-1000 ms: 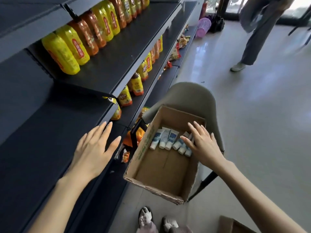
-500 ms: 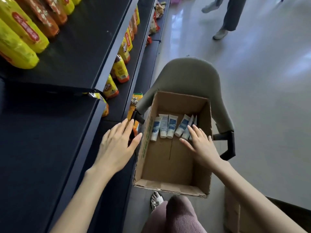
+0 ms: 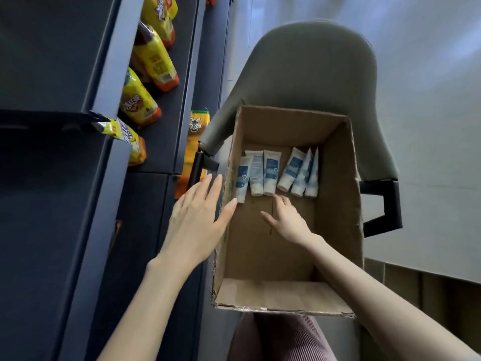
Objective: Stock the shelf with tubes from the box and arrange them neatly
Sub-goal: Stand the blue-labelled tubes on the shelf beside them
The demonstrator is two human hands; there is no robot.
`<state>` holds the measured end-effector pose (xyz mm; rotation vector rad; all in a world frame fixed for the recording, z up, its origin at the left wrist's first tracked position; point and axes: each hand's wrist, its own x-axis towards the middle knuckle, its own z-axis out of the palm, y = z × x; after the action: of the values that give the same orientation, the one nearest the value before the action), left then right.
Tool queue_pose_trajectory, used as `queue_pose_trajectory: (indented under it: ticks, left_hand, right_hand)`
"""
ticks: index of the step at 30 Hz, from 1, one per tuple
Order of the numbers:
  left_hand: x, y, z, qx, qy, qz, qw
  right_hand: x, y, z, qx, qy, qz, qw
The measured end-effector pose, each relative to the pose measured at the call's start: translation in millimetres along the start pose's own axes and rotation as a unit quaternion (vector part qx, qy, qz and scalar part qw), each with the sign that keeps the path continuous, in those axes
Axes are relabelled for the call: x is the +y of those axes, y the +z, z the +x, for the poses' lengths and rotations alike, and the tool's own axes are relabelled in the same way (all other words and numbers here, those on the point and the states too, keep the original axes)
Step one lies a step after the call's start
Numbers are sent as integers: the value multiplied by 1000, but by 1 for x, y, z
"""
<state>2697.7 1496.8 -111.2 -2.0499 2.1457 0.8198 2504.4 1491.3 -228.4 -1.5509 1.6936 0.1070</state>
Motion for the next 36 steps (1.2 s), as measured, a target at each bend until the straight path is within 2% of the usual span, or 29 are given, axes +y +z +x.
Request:
queue_pose_trajectory:
  ticks: [5, 15, 18, 21, 27, 32, 36]
  left_hand:
    - [-12, 18, 17, -15, -10, -9, 1000]
    - [-20, 42, 18, -12, -27, -59, 998]
    - [-23, 42, 20, -12, -34, -72, 997]
    - [-21, 40, 21, -21, -45, -94, 994]
    - [-23, 34, 21, -12, -68, -135, 988]
    - [-19, 31, 23, 17, -60, -171, 983]
    - [-8, 30, 25, 50, -47, -212, 975]
  right_hand:
    - [-11, 31, 56, -10, 29, 104, 994]
    - [-32, 47, 150, 101, 82, 306, 943]
    - [-37, 43, 173, 124, 126, 305, 936]
    - [-40, 41, 191, 115, 148, 274, 943]
    - [-34, 40, 193, 115, 148, 290, 938]
    - [-20, 27, 171, 124, 131, 445, 877]
    - [-11, 4, 140, 134, 79, 549, 821]
